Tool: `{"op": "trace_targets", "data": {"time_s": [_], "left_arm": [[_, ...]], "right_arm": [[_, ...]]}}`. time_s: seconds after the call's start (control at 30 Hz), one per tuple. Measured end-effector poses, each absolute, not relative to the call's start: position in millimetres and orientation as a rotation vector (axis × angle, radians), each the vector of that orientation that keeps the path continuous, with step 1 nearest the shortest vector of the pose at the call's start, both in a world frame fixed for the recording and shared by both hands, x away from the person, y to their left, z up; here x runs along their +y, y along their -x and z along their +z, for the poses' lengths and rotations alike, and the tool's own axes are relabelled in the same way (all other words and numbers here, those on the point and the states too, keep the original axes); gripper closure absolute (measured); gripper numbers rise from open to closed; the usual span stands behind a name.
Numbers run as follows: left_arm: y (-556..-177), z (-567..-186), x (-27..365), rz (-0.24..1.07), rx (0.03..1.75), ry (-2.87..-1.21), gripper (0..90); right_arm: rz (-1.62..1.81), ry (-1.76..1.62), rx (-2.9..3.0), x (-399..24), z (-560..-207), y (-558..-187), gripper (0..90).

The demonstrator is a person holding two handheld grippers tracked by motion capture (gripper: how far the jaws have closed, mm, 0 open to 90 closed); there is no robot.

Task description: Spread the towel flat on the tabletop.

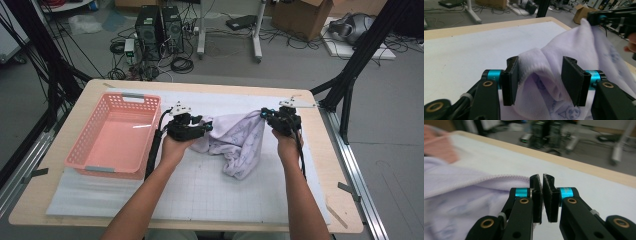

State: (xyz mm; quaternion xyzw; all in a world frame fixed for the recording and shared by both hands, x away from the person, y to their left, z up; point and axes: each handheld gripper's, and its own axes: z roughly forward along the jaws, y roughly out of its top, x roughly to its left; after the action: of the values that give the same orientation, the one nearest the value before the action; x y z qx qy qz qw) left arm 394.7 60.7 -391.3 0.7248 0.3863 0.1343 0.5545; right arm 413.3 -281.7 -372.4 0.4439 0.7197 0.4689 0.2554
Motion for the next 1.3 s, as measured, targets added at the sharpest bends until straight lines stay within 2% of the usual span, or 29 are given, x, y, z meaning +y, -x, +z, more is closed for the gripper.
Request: {"op": "trace_targets", "data": {"time_s": [0.13,0.27,0.3,0.47,0.57,0.7,0.77,0.87,0.97,1.0,1.07,1.17,1.23,1.3], "left_arm": [[-392,-393,63,0.340,0.884,-1.758,43.5],[-388,-402,64,0.302,0.863,-1.757,43.6],[-387,-405,61,0.286,0.859,-1.770,44.1],[-386,-422,43,0.252,0.837,-1.890,39.7],[-387,-431,31,0.278,0.834,-1.949,35.2],[-390,-445,20,0.297,0.858,-2.022,35.7],[-391,-447,19,0.313,0.876,-2.025,46.5],[-391,-445,22,0.303,0.889,-2.020,68.3],[-391,-442,27,0.291,0.884,-2.021,74.7],[-391,-440,29,0.291,0.881,-2.022,75.2],[-388,-435,35,0.294,0.883,-1.993,75.7],[-382,-426,47,0.299,0.868,-1.962,76.0],[-375,-419,54,0.297,0.856,-1.932,76.0],[-365,-410,59,0.307,0.822,-1.927,76.0]], "right_arm": [[1.175,-1.368,1.812,-301,-376,-421,86.1],[1.107,-1.485,1.749,-323,-379,-420,85.5],[1.124,-1.489,1.751,-325,-380,-418,83.5],[1.171,-1.415,1.808,-326,-380,-393,58.4],[1.193,-1.349,1.892,-320,-382,-371,50.4],[1.266,-1.230,1.999,-301,-391,-340,44.2],[1.329,-1.212,2.120,-288,-399,-333,40.6],[1.357,-1.157,2.240,-263,-411,-328,37.0],[1.254,-1.100,2.311,-240,-422,-332,34.2],[1.200,-1.090,2.334,-235,-427,-335,35.3],[1.130,-1.069,2.361,-228,-436,-339,43.8],[1.123,-1.017,2.372,-229,-434,-336,71.1],[1.142,-0.991,2.406,-233,-431,-330,77.4],[1.194,-0.953,2.452,-240,-427,-322,78.6]]}}
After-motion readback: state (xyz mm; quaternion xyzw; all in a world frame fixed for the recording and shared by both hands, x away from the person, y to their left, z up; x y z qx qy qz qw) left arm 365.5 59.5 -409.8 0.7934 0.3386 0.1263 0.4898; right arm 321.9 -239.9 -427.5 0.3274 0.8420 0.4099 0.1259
